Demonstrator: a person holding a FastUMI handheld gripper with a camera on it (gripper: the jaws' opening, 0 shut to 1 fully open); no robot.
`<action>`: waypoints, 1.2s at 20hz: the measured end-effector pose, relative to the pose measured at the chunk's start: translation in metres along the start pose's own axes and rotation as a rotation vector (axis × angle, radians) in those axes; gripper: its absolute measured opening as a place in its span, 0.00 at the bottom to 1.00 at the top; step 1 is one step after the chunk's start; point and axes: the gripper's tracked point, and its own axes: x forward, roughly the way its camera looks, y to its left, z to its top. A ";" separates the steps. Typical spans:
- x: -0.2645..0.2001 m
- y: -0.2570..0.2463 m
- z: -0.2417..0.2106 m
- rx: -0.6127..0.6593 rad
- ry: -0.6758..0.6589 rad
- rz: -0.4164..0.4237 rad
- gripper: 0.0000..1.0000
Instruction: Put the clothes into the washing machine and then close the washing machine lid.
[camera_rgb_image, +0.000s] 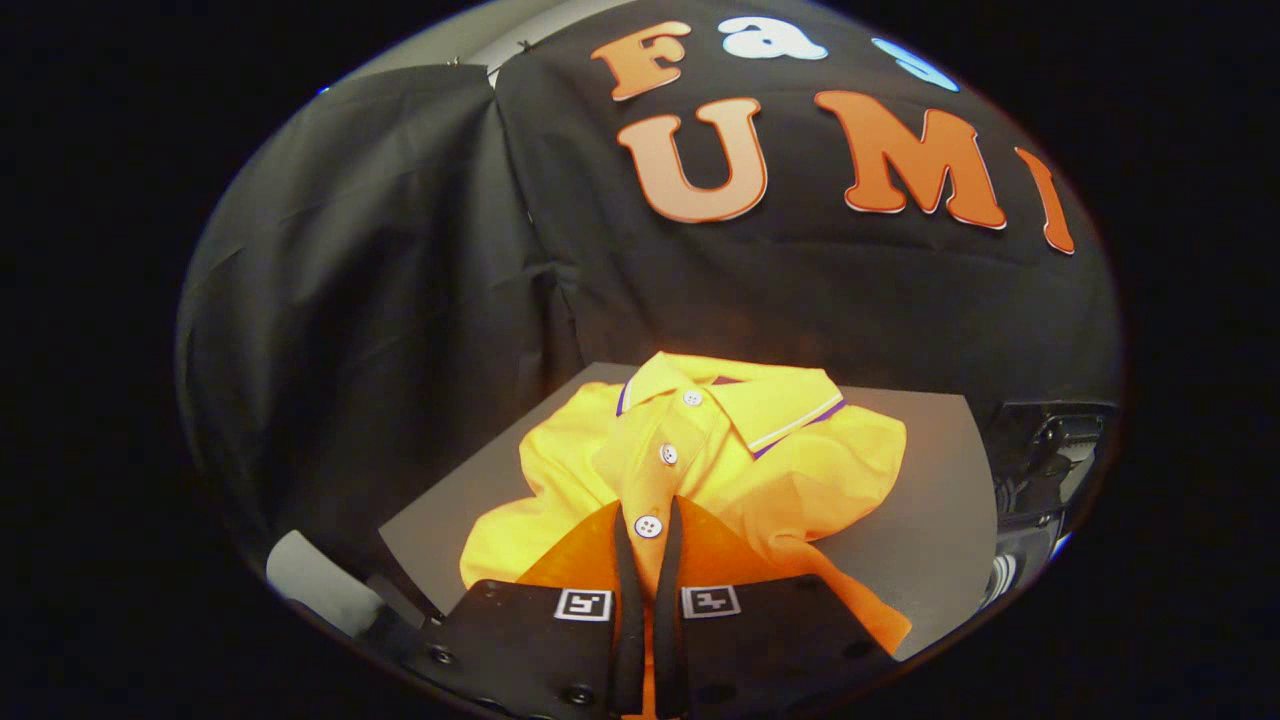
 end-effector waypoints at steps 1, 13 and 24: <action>-0.003 -0.002 0.004 0.001 -0.034 0.002 0.12; -0.080 0.011 0.063 -0.007 -0.318 0.007 0.12; -0.200 -0.068 0.147 0.011 -0.510 0.007 0.11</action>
